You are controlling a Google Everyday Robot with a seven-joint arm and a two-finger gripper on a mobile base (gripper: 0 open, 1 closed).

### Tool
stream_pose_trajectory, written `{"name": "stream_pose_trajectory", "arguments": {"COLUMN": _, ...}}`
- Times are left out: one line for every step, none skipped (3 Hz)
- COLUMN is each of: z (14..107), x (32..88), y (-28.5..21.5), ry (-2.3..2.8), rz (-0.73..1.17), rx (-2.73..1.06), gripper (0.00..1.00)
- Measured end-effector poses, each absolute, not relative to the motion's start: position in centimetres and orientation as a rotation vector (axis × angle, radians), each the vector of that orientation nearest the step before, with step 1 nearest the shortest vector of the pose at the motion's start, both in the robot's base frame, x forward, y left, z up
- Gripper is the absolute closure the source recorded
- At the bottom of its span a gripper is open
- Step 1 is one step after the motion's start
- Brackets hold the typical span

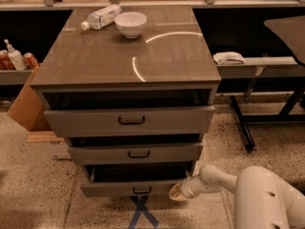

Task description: Close bottom drawer

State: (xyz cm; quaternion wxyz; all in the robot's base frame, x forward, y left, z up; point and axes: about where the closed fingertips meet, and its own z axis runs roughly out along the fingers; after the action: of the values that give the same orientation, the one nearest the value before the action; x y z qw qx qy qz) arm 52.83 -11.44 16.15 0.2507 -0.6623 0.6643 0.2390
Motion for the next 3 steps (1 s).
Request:
{"name": "stream_pose_trajectory", "arguments": {"z": 15.5, "x": 55.7, "y": -11.4, "ry": 1.787, "rz": 0.631, "rx": -1.778, "gripper": 1.00}}
{"name": "stream_pose_trajectory", "arguments": {"z": 15.2, "x": 57.3, "y": -11.5, "ry": 1.781, "rz": 0.622, "rx": -1.758, "gripper": 1.00}}
{"name": "stream_pose_trajectory", "arguments": {"z": 15.2, "x": 58.4, "y": -11.5, "ry": 1.772, "rz": 0.612, "rx": -1.742, "gripper": 1.00}}
